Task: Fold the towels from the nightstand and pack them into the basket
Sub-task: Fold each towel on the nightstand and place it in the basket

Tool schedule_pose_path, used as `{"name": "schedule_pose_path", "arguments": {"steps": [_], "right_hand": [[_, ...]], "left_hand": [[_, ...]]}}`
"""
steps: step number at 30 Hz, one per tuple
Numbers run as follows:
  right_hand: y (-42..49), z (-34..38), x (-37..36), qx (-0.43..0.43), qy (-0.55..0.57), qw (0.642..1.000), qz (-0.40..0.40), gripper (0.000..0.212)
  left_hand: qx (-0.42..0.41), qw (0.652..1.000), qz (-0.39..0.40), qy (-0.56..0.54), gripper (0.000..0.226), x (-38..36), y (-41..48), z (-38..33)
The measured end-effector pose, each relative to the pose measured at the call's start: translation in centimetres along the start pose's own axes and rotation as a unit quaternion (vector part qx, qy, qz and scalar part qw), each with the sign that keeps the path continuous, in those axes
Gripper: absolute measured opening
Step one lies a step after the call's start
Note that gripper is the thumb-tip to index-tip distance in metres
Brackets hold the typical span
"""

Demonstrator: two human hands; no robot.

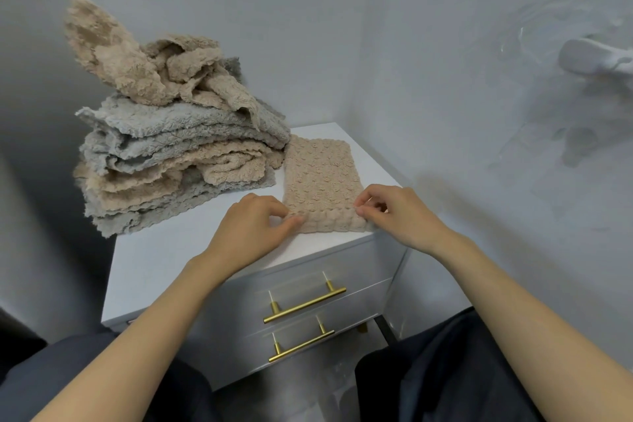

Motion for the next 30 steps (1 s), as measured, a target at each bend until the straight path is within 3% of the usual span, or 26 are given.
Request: {"name": "schedule_pose_path", "arguments": {"steps": [2, 5, 7, 12, 17, 21, 26, 30], "right_hand": [[0.2, -0.3, -0.3, 0.004, -0.032, 0.999, 0.004, 0.005], [0.4, -0.5, -0.4, 0.000, -0.062, 0.998, -0.006, 0.005], [0.5, -0.4, -0.5, -0.003, -0.080, 0.997, -0.005, 0.005], [-0.1, 1.3, -1.0, 0.122, -0.195, 0.969, -0.085, 0.012], [-1.6, 3.7, -4.5, 0.205, -0.207, 0.956, -0.024, 0.042], [-2.0, 3.5, -6.3, 0.181, -0.248, 0.951, 0.041, 0.055], [-2.5, 1.8, -5.0, 0.140, -0.278, 0.948, 0.061, 0.054], [-2.5, 0.0, -3.3, 0.096, -0.280, 0.952, 0.083, 0.052]], "left_hand": [[0.062, 0.997, 0.002, -0.054, 0.040, -0.2, 0.4, 0.2], [0.134, 0.987, 0.016, -0.084, 0.065, -0.3, 0.8, 0.3], [0.178, 0.980, 0.017, -0.092, 0.070, -0.4, 1.0, 0.5], [0.219, 0.975, -0.041, -0.011, 0.043, -1.1, 1.5, 0.4], [0.235, 0.971, -0.040, -0.009, 0.043, -1.6, 1.8, 0.7], [0.235, 0.971, -0.043, 0.001, 0.041, -1.6, 1.9, 0.9], [0.228, 0.973, -0.034, 0.020, 0.039, -1.6, 2.0, 1.1], [0.205, 0.977, -0.046, 0.033, 0.023, -1.9, 1.6, 0.7]]}}
Point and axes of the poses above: each hand's wrist, its own y-axis towards the middle knuckle, its own x-axis out of the back of the hand, z = x × y, the point moved 1 cm from there along y, towards the middle knuckle, and after that the axes turned 6 degrees about -z, right-handed, at the moved point
